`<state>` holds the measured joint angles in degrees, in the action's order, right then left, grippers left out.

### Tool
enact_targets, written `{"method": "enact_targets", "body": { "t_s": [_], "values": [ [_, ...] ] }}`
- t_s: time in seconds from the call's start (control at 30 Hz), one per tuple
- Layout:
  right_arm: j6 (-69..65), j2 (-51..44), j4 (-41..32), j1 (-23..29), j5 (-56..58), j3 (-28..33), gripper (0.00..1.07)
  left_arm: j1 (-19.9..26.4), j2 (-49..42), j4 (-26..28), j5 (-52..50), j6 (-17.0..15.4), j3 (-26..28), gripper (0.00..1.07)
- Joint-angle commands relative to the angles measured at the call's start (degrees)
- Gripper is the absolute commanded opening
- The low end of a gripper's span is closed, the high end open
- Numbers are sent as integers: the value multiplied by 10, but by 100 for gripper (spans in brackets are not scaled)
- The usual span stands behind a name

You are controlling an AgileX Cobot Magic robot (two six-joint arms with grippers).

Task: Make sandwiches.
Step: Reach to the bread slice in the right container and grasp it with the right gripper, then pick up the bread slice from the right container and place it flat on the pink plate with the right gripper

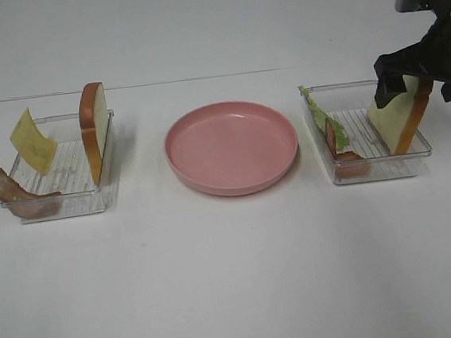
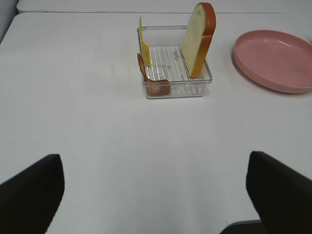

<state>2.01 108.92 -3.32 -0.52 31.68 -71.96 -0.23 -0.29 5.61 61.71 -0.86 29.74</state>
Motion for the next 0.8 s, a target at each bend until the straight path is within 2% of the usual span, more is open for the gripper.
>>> {"method": "enact_targets", "body": {
  "t_s": [0.03, 0.07, 0.1, 0.13, 0.17, 0.2, 0.23, 0.27, 0.3, 0.33, 0.37, 0.8],
  "values": [
    [11, 11, -10, -2, -28, -3, 82, 1, -7, 3, -2, -1, -1, 93],
    [11, 11, -10, -2, -28, -3, 82, 1, -7, 3, -2, -1, -1, 93],
    [11, 12, -11, -2, -35, -3, 77, 1, -7, 3, -2, -1, -1, 93],
    [11, 13, -15, -2, -49, -3, 66, 1, -7, 3, -2, -1, -1, 93],
    [11, 13, -15, -2, -49, -3, 66, 1, -7, 3, -2, -1, -1, 93],
    [8, 13, -15, -2, -60, -3, 49, 1, -7, 3, -2, -1, -1, 93],
    [8, 13, -15, -2, -60, -3, 49, 1, -7, 3, -2, -1, -1, 93],
    [8, 13, -15, -2, -64, -3, 39, 1, -7, 3, -2, -1, -1, 93],
    [8, 13, -15, -2, -68, -3, 17, 1, -7, 3, -2, -1, -1, 93],
    [8, 13, -15, -2, -68, -3, 17, 1, -7, 3, -2, -1, -1, 93],
    [9, 13, -13, -2, -68, -3, 0, 1, -7, 3, -2, -1, -1, 93],
    [10, -27, 8, 0, -45, -3, 0, 1, -7, 3, -2, -1, -1, 93]
  ]
}}
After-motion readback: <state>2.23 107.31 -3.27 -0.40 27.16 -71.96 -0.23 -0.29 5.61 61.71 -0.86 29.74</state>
